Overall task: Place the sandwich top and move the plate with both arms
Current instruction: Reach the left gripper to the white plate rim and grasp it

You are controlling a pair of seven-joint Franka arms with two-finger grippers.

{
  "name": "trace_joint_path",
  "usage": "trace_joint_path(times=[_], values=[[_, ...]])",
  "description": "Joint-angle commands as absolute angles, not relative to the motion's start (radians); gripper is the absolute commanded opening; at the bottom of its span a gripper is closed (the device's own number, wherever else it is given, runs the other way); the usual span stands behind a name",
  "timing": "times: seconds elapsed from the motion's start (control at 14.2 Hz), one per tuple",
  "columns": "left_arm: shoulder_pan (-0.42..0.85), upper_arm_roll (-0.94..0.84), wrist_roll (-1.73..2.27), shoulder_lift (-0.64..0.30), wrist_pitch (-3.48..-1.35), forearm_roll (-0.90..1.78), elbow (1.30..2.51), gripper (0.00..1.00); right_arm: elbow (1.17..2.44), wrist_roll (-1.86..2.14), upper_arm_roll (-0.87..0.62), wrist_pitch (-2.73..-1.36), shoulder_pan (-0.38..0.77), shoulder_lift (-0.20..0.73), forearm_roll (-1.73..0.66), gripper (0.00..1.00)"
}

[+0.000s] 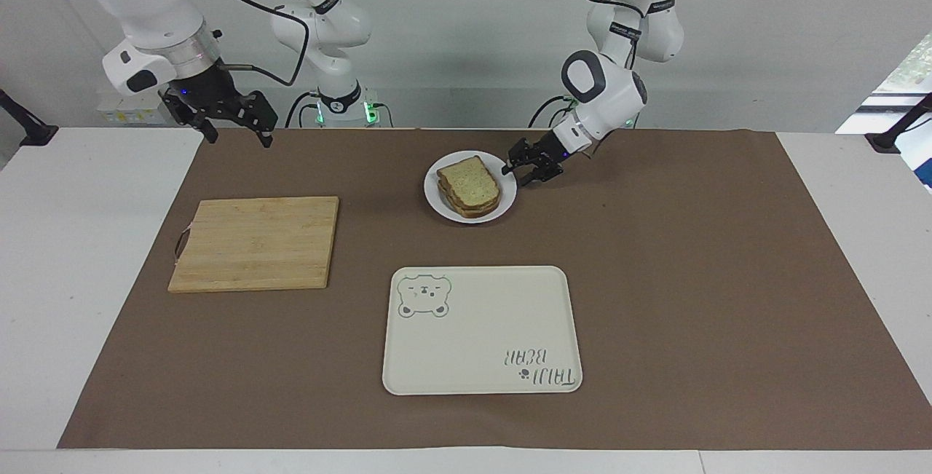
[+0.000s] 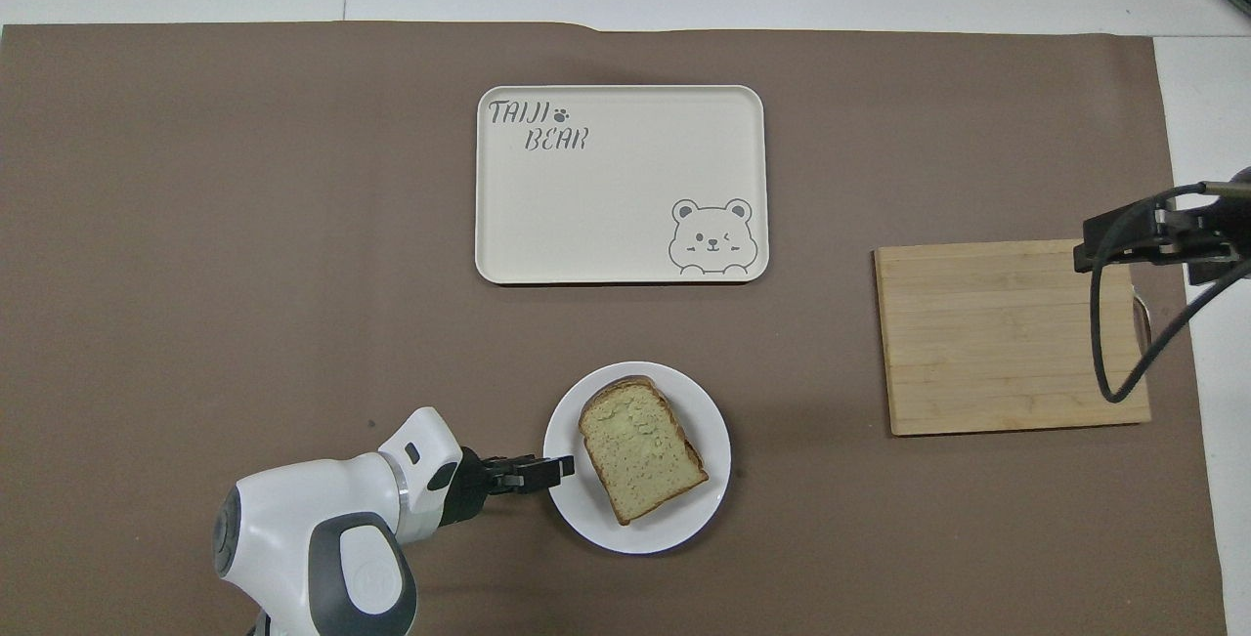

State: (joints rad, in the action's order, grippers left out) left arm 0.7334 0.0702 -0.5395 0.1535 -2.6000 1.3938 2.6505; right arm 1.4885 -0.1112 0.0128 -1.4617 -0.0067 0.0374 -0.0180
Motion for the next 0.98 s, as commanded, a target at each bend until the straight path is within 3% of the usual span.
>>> trace_joint_path(times=[0.0,0.63,0.77,0.91], values=[[0.761,0.086,-0.56,0.137,-2.628,1.434,2.668,0.69,1.491,-0.121,0.009,-1.453,-0.017,0.029,-0.038,1.0],[0.859,0.084,-0.557,0.138,-2.709,1.615,2.689,0.65,1.491,-0.123,0.009,-1.453,-0.018,0.029,-0.038,1.0],[0.861,0.084,-0.557,0.138,-2.712,1.615,2.698,0.44,1.491,-0.123,0.009,-1.453,-0.017,0.029,-0.037,1.0],[0.88,0.084,-0.557,0.137,-2.729,1.618,2.698,0.06,1.491,-0.121,0.009,-1.453,-0.018,0.029,-0.037,1.0]])
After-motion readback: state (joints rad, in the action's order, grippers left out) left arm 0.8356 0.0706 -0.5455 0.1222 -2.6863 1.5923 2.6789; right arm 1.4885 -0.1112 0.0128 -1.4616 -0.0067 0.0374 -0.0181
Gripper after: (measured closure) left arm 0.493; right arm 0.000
